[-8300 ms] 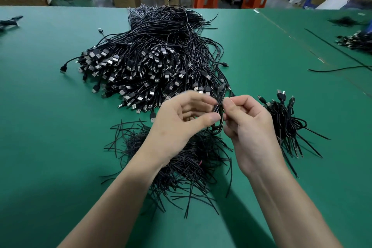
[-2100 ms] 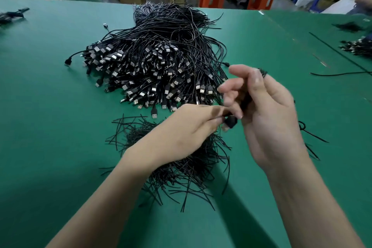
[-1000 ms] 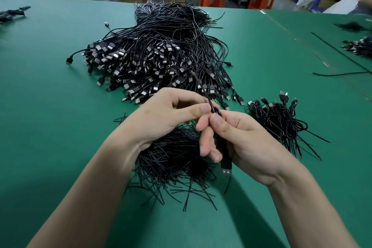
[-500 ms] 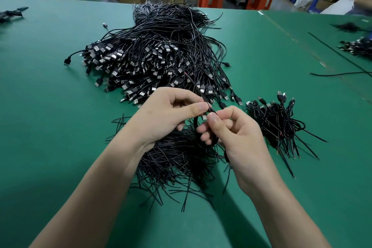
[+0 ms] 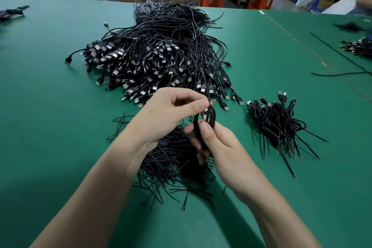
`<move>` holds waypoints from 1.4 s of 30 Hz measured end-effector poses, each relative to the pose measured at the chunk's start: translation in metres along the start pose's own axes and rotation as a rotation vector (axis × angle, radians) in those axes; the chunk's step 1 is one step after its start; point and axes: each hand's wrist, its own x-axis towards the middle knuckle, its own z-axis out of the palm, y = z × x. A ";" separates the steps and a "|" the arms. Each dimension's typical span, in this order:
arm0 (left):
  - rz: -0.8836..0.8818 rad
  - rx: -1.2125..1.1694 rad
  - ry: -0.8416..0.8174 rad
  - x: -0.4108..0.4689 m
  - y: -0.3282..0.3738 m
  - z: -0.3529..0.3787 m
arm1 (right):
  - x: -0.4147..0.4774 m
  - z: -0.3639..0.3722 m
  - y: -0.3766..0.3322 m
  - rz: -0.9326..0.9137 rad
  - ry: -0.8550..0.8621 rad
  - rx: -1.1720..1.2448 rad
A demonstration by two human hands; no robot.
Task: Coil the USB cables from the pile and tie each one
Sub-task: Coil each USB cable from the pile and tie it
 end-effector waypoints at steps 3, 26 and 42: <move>0.035 0.028 0.035 0.002 -0.003 0.002 | 0.003 0.005 0.001 0.003 0.058 -0.017; 0.092 -0.158 -0.062 0.001 -0.003 0.024 | 0.007 -0.025 -0.017 0.053 -0.136 0.306; 0.108 0.118 -0.108 0.001 0.002 0.007 | 0.011 -0.022 -0.006 -0.257 0.170 -0.412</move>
